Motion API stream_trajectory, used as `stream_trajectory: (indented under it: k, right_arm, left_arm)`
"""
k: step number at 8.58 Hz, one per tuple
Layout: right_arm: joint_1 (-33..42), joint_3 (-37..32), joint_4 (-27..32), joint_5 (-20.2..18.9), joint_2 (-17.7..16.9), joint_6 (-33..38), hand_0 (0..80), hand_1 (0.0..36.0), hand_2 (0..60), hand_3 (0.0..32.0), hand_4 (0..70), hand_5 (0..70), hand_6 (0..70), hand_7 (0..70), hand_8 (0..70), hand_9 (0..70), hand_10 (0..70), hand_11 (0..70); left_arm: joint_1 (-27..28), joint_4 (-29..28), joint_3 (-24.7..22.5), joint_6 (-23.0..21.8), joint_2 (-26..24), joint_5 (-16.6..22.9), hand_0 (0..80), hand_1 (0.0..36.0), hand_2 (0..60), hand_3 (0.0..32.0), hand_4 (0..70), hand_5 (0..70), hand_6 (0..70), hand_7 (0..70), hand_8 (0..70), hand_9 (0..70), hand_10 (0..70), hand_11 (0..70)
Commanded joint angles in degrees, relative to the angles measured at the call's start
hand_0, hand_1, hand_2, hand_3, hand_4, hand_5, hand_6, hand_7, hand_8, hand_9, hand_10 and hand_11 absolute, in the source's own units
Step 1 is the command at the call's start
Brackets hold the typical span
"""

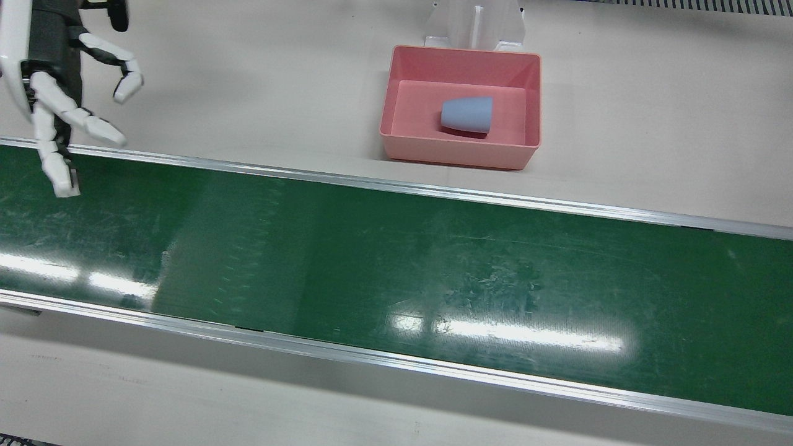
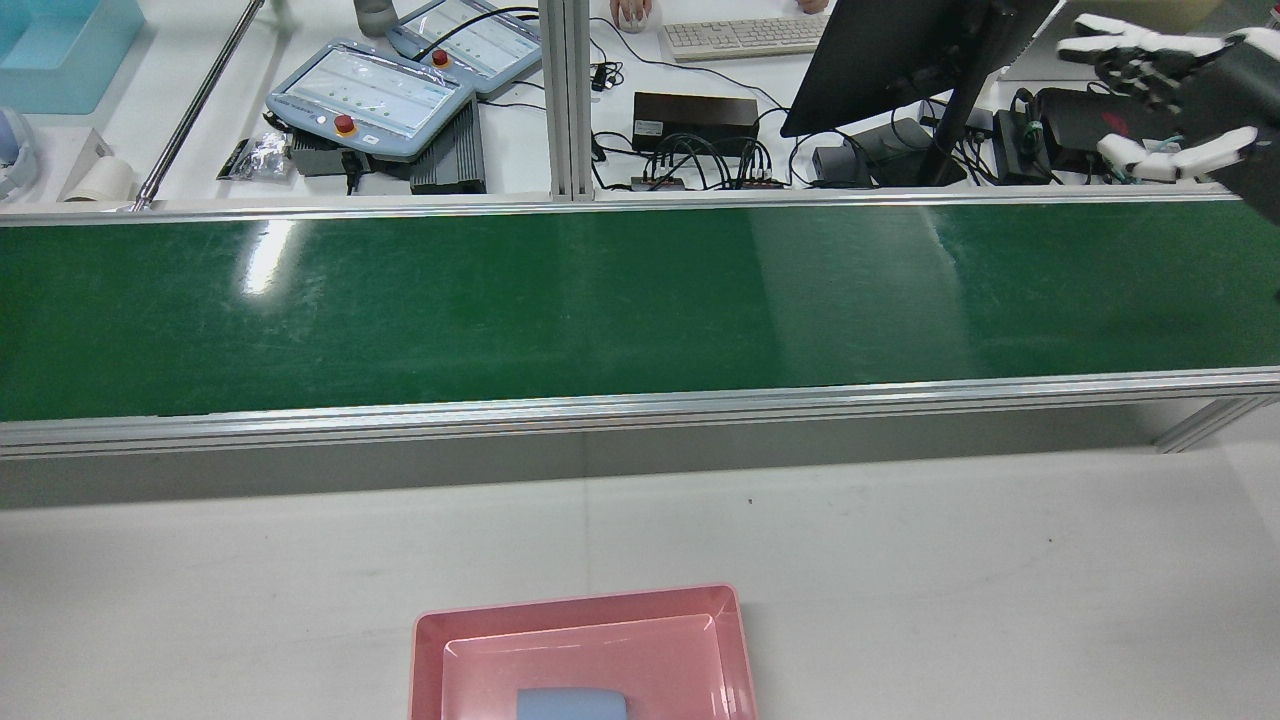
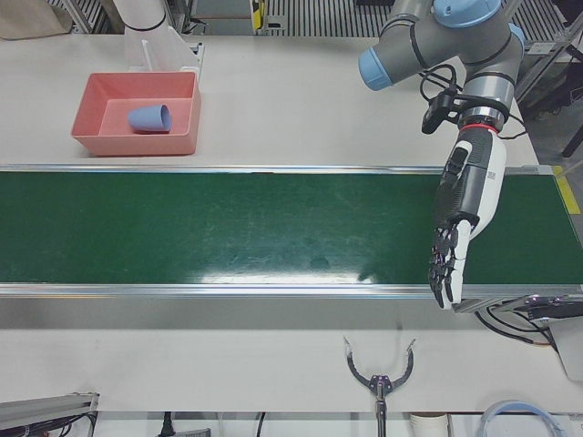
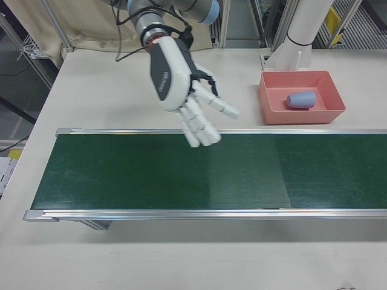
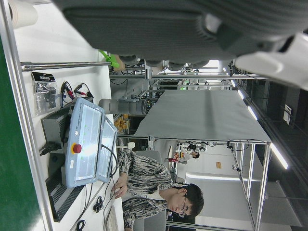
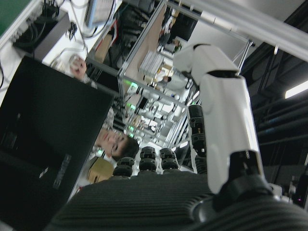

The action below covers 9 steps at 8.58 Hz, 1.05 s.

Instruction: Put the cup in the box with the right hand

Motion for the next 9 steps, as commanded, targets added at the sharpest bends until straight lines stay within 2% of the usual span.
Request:
stream_trajectory:
  k: [1, 2, 3, 5, 6, 7, 8, 9]
  right_arm:
    - [16.9, -7.7, 3.0, -6.3, -3.8, 2.1, 56.4, 22.1, 11.4, 0.0, 8.3, 7.9, 4.8, 13.4, 6.0, 11.5, 3.1, 7.1]
    - [17.1, -8.0, 3.9, -6.3, -4.9, 2.1, 56.1, 21.1, 9.5, 0.0, 10.9, 7.6, 5.4, 16.8, 6.3, 12.6, 3.8, 7.9]
    - [17.0, -9.9, 5.6, -6.3, -5.6, 2.0, 55.3, 18.5, 4.3, 0.0, 11.8, 7.2, 5.5, 17.7, 6.5, 13.1, 4.0, 8.1]
    - [17.0, -17.1, 14.1, -6.4, -7.3, 1.8, 50.2, 15.5, 9.7, 0.4, 6.2, 6.3, 5.0, 15.3, 7.4, 14.2, 4.8, 8.8]
    - [16.8, -20.1, 15.8, -6.4, -7.3, 1.7, 49.8, 12.1, 3.1, 1.4, 5.0, 6.1, 4.7, 13.8, 8.2, 15.0, 4.9, 9.0]
    - [14.9, -25.5, 19.9, -6.1, -7.2, 1.7, 48.6, 12.3, 6.6, 1.6, 4.1, 5.9, 4.6, 13.3, 8.6, 15.5, 5.2, 9.3]
    - [13.5, -30.4, 26.5, -5.8, -7.2, 2.6, 47.8, 11.4, 6.6, 2.2, 2.7, 5.9, 4.5, 12.0, 9.4, 16.5, 6.0, 10.4]
    - [12.9, -31.5, 27.4, -5.8, -7.1, 3.0, 45.9, 12.2, 13.3, 2.0, 2.5, 5.8, 4.7, 12.4, 10.4, 18.0, 6.9, 11.6]
  left_arm:
    - [0.1, 0.0, 0.0, 0.0, 0.0, 0.0, 0.0, 0.0, 0.0, 0.0, 0.0, 0.0, 0.0, 0.0, 0.0, 0.0, 0.0, 0.0]
    - [0.0, 0.0, 0.0, 0.0, 0.0, 0.0, 0.0, 0.0, 0.0, 0.0, 0.0, 0.0, 0.0, 0.0, 0.0, 0.0, 0.0, 0.0]
    - [0.0, 0.1, -0.1, 0.0, 0.0, 0.0, 0.0, 0.0, 0.0, 0.0, 0.0, 0.0, 0.0, 0.0, 0.0, 0.0, 0.0, 0.0]
    - [0.0, 0.1, -0.1, 0.0, 0.0, 0.0, 0.0, 0.0, 0.0, 0.0, 0.0, 0.0, 0.0, 0.0, 0.0, 0.0, 0.0, 0.0]
    - [0.0, 0.1, -0.1, 0.0, 0.0, 0.0, 0.0, 0.0, 0.0, 0.0, 0.0, 0.0, 0.0, 0.0, 0.0, 0.0, 0.0, 0.0]
    - [0.0, 0.1, -0.1, 0.0, 0.0, 0.0, 0.0, 0.0, 0.0, 0.0, 0.0, 0.0, 0.0, 0.0, 0.0, 0.0, 0.0, 0.0]
    - [0.0, 0.1, -0.1, 0.0, 0.0, 0.0, 0.0, 0.0, 0.0, 0.0, 0.0, 0.0, 0.0, 0.0, 0.0, 0.0, 0.0, 0.0]
    - [0.1, 0.1, -0.1, 0.0, 0.0, 0.0, 0.0, 0.0, 0.0, 0.0, 0.0, 0.0, 0.0, 0.0, 0.0, 0.0, 0.0, 0.0]
